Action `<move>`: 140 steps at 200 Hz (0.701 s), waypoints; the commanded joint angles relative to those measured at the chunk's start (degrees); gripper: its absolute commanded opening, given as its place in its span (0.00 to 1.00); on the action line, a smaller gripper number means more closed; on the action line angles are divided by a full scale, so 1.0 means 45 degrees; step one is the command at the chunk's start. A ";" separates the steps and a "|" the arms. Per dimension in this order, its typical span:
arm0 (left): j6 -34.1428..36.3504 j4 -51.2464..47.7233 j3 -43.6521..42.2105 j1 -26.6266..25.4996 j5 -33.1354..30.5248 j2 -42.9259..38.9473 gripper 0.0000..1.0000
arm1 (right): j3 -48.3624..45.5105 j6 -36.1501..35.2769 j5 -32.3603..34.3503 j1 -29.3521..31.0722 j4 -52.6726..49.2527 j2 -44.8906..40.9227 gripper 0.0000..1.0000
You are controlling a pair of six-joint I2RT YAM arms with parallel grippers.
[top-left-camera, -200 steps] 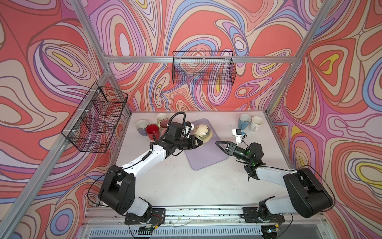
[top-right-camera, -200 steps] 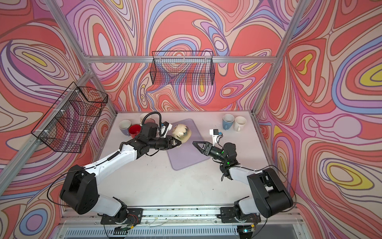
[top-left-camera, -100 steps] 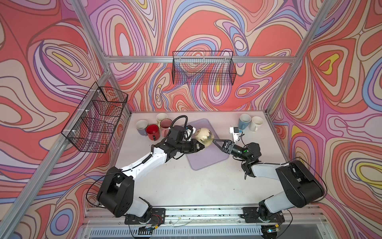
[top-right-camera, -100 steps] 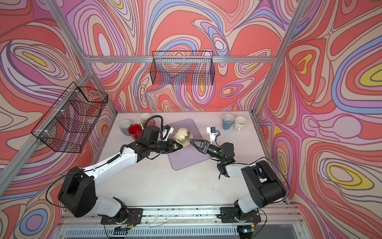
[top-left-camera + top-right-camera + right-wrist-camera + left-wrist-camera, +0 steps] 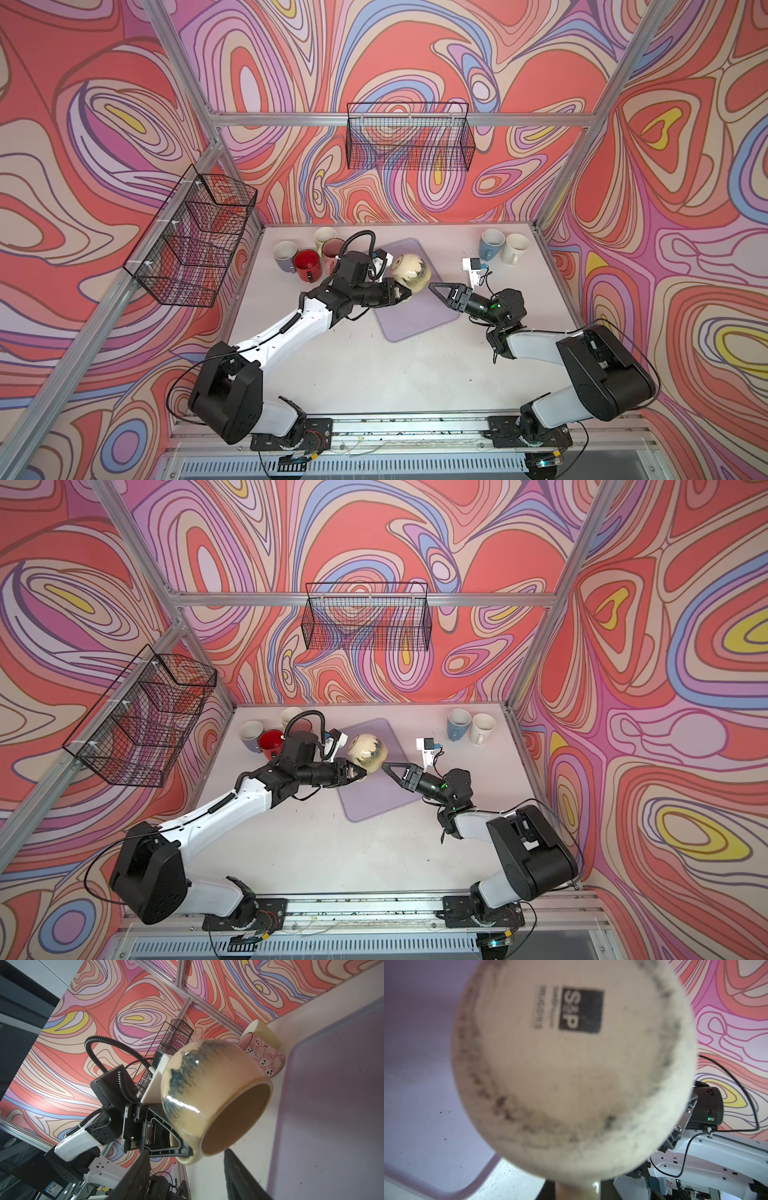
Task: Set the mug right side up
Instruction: 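Carry the cream mug toward the right gripper while the right gripper reaches to it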
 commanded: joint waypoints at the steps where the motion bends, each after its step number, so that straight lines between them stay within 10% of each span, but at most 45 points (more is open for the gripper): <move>1: 0.0129 0.1556 0.0202 -0.0300 0.0422 -0.0310 0.00 | 0.0276 -0.0075 -0.0137 0.0157 0.0292 0.0039 0.58; 140: -0.0518 0.2741 0.0124 -0.0606 0.0332 0.0355 0.00 | 0.1385 0.0977 -0.0738 0.0857 0.2984 0.1681 0.52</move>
